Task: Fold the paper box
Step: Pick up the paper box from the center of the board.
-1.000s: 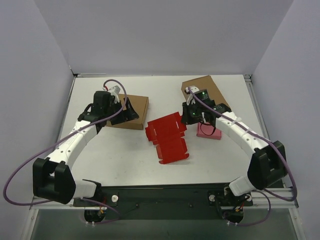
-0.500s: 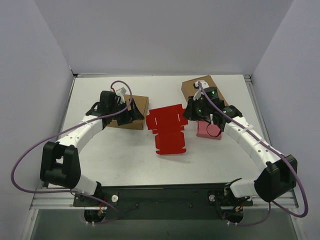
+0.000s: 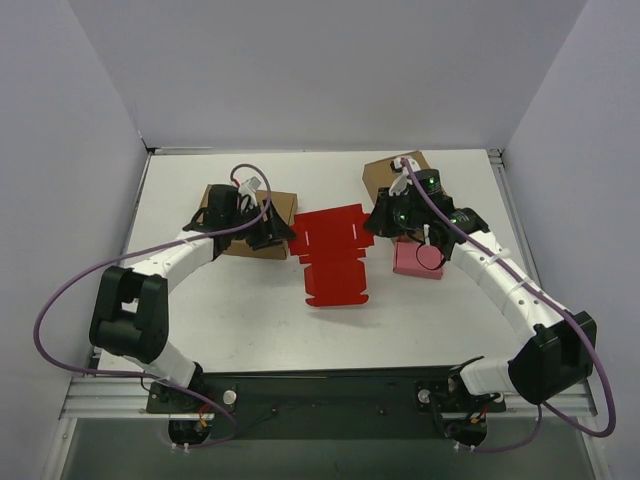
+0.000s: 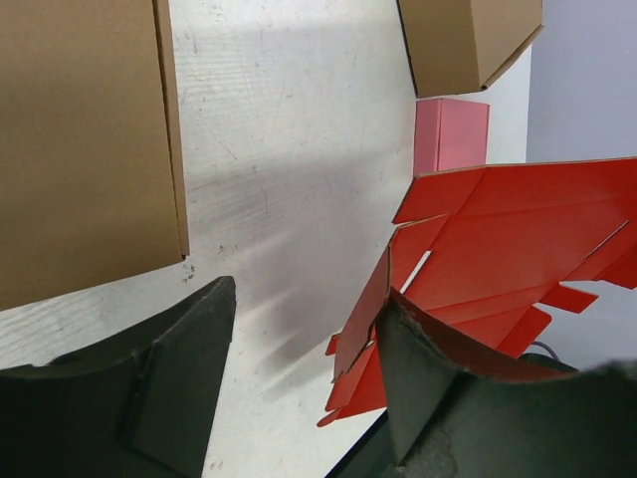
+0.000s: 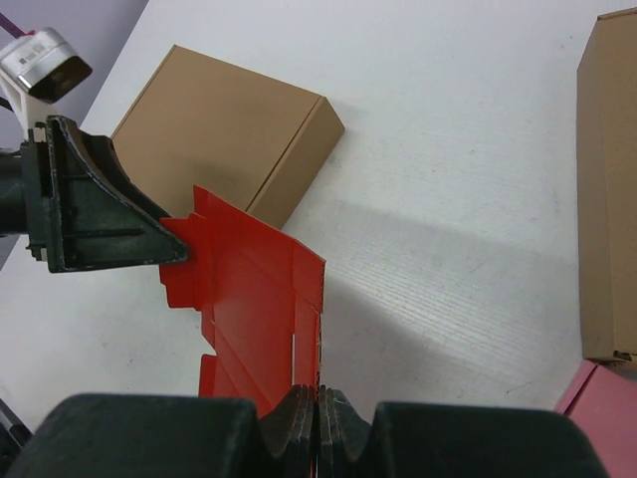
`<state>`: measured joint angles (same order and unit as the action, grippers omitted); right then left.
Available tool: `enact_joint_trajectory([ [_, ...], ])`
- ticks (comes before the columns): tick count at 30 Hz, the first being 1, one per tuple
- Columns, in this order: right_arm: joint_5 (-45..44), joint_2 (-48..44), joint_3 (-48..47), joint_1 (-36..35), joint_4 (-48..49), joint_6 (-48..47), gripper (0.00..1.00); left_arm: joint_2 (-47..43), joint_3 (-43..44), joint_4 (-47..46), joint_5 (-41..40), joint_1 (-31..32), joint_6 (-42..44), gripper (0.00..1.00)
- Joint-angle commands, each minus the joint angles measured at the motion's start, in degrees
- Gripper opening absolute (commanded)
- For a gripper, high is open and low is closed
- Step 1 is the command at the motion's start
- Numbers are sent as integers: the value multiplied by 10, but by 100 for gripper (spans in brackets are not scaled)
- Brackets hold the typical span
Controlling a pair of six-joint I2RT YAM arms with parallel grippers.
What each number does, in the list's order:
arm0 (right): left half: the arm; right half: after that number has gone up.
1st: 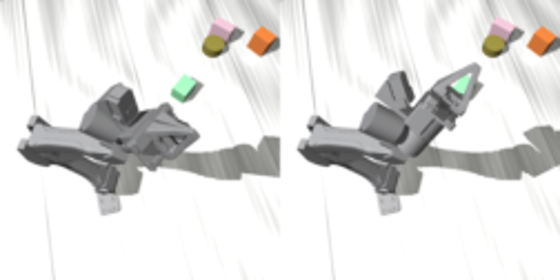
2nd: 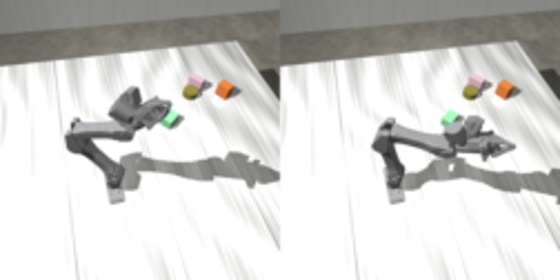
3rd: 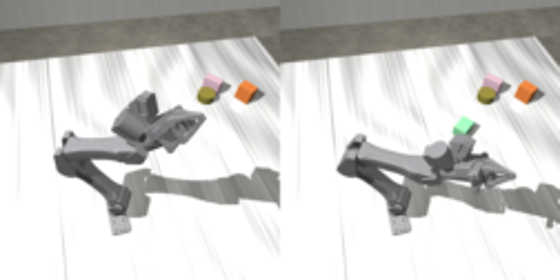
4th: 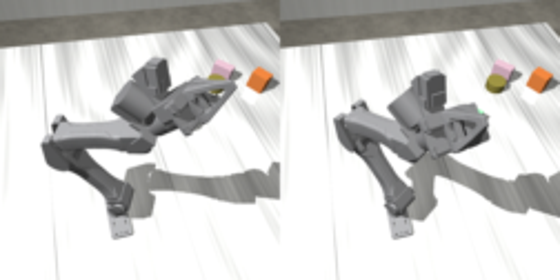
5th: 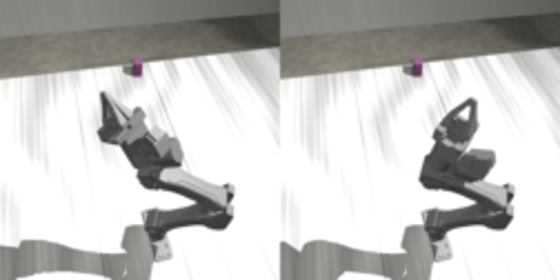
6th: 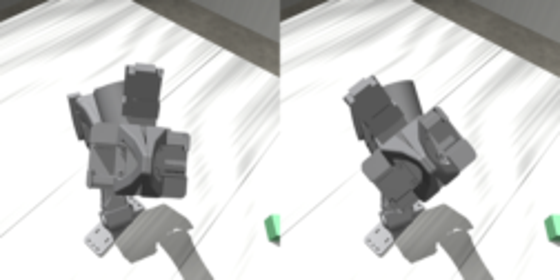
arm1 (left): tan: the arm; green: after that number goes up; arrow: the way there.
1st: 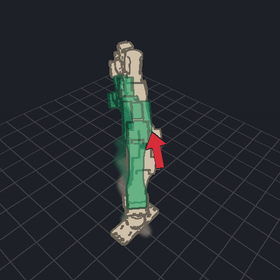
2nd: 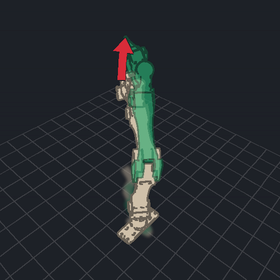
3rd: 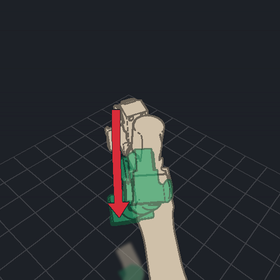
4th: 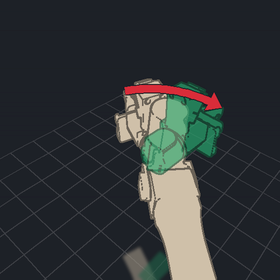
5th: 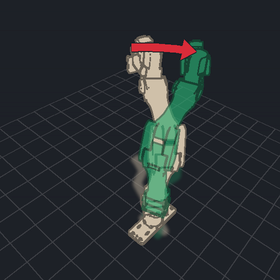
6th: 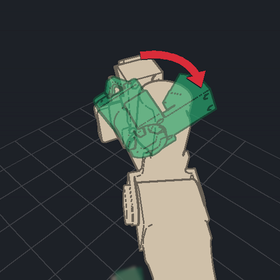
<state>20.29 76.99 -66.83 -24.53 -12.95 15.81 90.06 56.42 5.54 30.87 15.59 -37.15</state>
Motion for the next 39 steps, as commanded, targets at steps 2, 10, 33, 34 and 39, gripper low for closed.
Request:
enact_joint_trajectory([
  [2,24,0,-24,5,22,12,0,18,10,-49,31,12,-5,56],
  [10,20,2,-13,8,24,16,0,17,-5,-113,61,27,8,19],
  [33,216,116,-110,2,-71,-223,68,-15,50,126,314,18,292,0],
  [34,224,122,-116,-2,-73,-231,67,-15,55,133,318,18,298,0],
  [39,269,156,-137,-21,-91,-228,62,-16,61,151,315,17,306,0],
])
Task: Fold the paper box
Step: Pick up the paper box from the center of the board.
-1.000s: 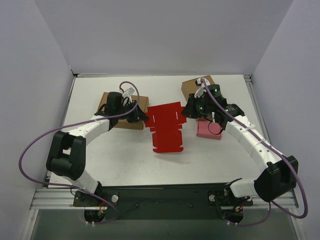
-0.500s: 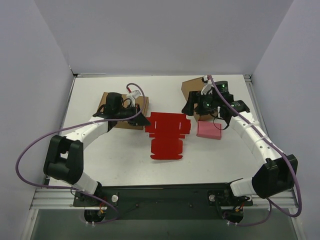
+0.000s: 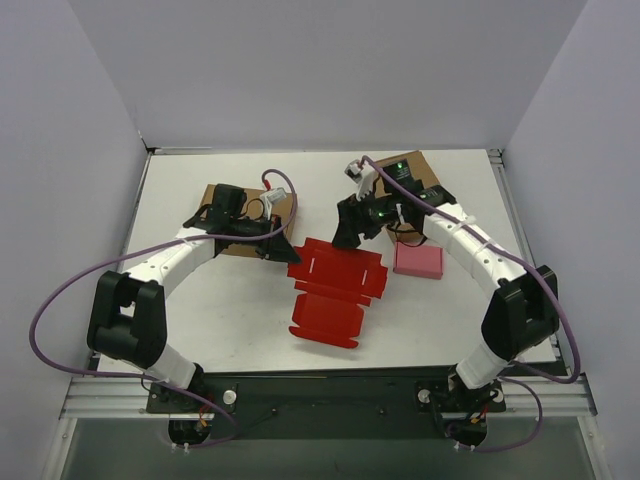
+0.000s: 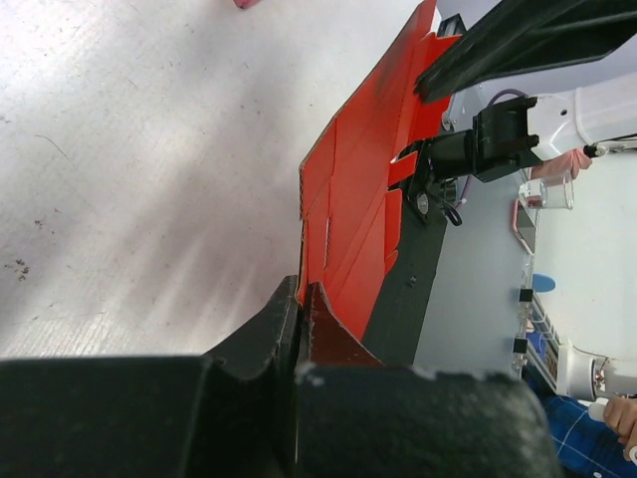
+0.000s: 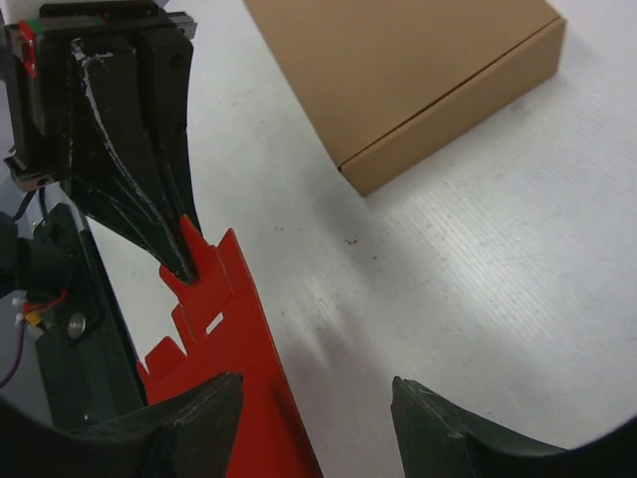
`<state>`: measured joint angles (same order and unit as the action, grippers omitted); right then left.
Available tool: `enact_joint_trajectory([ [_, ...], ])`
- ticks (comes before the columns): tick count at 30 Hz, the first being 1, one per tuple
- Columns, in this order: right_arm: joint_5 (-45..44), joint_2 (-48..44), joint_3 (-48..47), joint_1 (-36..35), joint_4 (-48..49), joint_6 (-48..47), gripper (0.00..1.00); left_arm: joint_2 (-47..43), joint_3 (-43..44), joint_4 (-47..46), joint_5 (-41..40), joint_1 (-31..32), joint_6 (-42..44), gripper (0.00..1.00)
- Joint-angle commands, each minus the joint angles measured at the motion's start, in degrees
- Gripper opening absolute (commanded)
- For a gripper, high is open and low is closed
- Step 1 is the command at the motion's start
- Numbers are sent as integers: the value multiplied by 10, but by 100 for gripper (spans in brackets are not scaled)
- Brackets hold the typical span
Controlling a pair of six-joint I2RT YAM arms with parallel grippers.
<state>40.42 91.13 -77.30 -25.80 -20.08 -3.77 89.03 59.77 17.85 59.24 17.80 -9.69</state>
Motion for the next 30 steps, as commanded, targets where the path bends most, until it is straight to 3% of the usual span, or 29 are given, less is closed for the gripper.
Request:
enact_joint_trajectory([
  [1,77,17,-33,-9,-20,-31,58,-5,28,29,29,-6,32,0],
  [6,91,26,-34,-15,-35,-26,46,-7,29,30,22,-6,33,0],
  [22,92,45,-33,-23,-57,-41,47,-22,22,32,25,-5,35,0],
  [30,69,42,-36,-30,-60,-31,13,-22,16,25,-1,-5,18,0],
])
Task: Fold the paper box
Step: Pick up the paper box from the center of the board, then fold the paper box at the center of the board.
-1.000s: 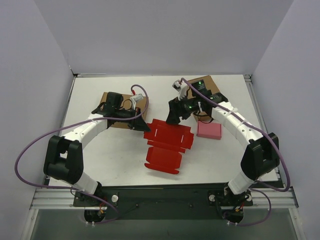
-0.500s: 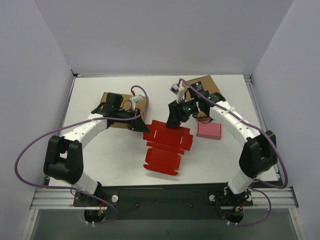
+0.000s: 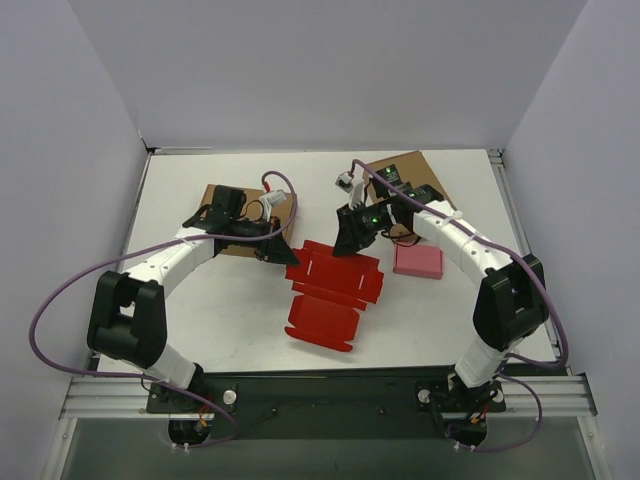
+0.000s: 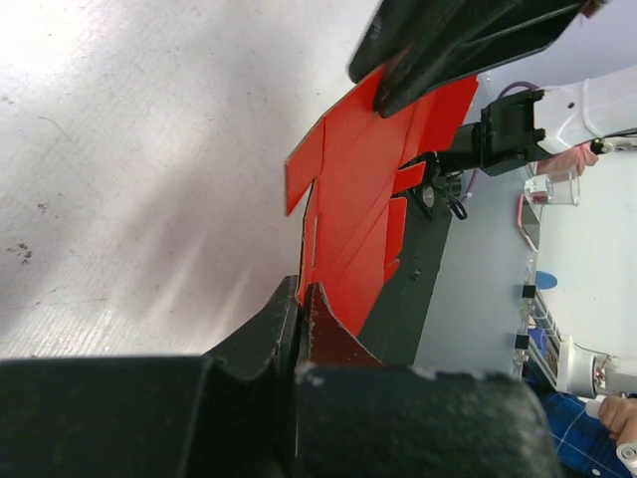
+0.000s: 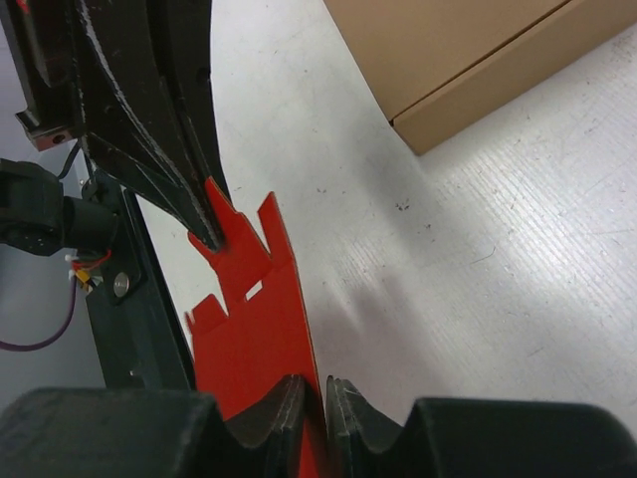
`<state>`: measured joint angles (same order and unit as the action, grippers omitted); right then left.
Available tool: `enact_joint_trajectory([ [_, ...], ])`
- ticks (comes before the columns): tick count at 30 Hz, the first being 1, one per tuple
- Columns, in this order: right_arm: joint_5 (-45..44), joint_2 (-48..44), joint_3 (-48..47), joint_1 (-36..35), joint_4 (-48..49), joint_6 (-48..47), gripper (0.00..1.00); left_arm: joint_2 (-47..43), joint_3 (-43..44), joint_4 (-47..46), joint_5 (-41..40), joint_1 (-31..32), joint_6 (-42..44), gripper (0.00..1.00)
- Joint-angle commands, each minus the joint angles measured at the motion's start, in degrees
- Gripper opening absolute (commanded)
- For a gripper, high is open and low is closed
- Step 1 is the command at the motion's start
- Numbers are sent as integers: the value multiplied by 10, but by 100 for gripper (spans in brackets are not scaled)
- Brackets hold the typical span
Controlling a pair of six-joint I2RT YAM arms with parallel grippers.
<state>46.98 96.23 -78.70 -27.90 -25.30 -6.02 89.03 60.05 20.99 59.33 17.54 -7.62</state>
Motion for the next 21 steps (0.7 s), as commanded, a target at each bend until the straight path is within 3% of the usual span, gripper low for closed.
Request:
enact_joint_trajectory([
  [1,-8,-9,-23,-11,-10,-7,11,-21,12,-16,-9,-3,-10,0],
  [5,-87,-27,-10,-41,-7,-23,0,-15,-9,-64,-14,-3,-62,0],
  [14,-371,-104,93,-148,74,-69,0,12,-35,-158,-14,-16,-168,0],
  [21,-491,-120,123,-221,90,-109,0,37,-35,-236,-5,-23,-238,0],
])
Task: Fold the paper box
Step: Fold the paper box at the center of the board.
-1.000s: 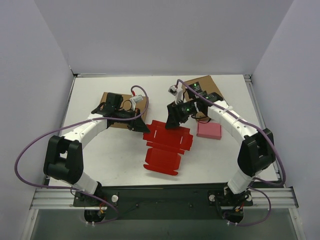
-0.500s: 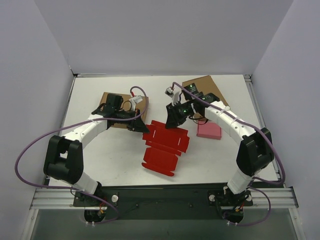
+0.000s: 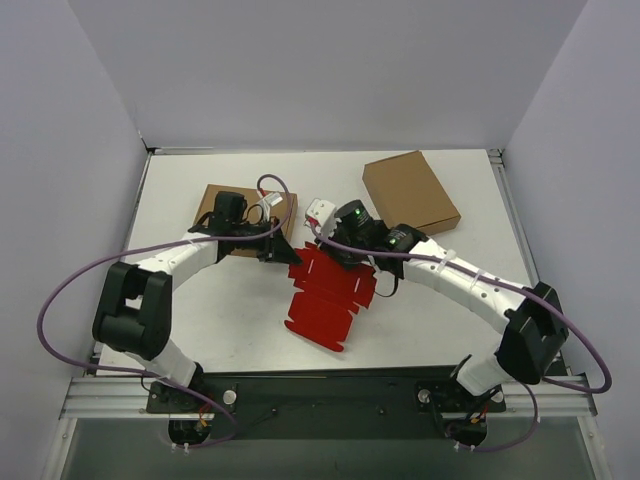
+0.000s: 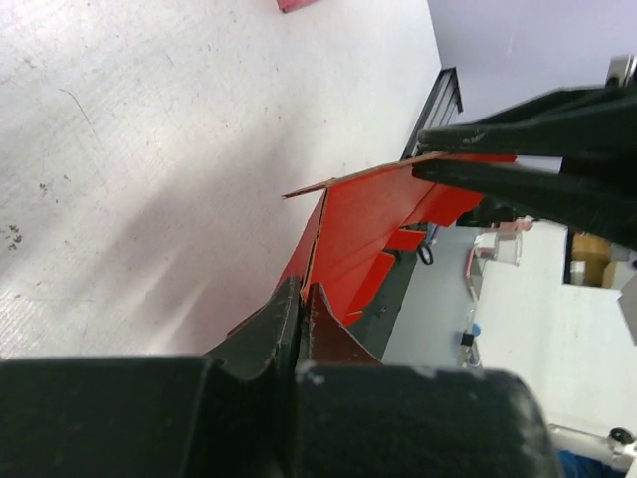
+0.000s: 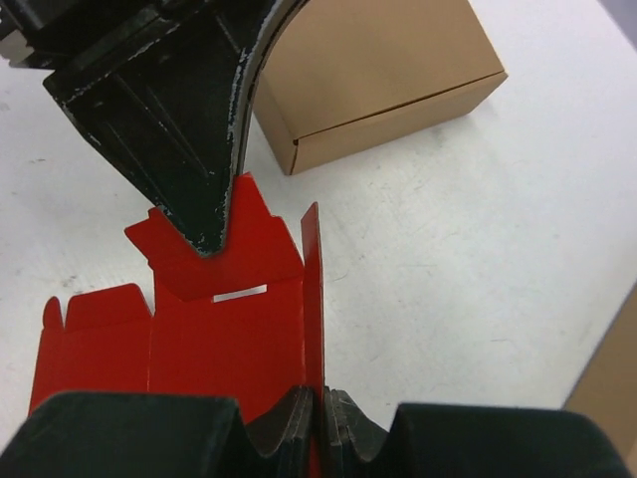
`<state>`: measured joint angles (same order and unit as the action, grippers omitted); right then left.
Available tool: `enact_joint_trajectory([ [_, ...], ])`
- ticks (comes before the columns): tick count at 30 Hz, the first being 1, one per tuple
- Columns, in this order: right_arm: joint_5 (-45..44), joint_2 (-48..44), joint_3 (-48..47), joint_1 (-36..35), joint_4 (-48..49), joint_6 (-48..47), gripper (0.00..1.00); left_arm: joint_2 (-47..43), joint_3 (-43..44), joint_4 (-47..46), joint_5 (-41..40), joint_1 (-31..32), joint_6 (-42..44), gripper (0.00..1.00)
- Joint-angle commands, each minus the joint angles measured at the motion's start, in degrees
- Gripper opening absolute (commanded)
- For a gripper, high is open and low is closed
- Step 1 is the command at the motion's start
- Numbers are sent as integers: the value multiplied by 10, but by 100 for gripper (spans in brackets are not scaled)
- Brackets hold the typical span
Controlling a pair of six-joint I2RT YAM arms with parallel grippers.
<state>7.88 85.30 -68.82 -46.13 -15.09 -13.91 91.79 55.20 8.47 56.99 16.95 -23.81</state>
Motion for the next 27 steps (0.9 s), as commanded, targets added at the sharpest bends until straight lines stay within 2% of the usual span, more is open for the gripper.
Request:
enact_joint_trajectory([
  [1,-116,-16,29,-46,-5,-33,0,16,11,-116,18,-18,-83,0],
  [4,-163,-29,51,-70,11,-44,0,27,11,-133,19,-26,-98,0],
  [9,-168,-41,69,-75,24,-30,0,37,27,-141,3,-29,-106,2],
  [11,-151,-35,60,-56,12,-11,0,36,41,-116,-26,-45,-88,41],
  [13,-90,-29,49,-17,0,17,0,28,48,-86,-53,-56,-63,57],
  [16,20,-21,35,28,-18,44,0,6,40,-49,-97,-80,-26,71],
  [19,108,-14,32,75,-23,69,0,-14,27,-27,-109,-84,21,73],
  [21,160,-3,25,113,-28,95,0,-24,9,-26,-94,-73,42,79],
  [25,290,20,13,172,-34,139,0,-49,-37,-59,-92,-26,50,79],
  [27,313,24,9,195,-33,162,0,-55,-68,-108,-104,-12,37,79],
])
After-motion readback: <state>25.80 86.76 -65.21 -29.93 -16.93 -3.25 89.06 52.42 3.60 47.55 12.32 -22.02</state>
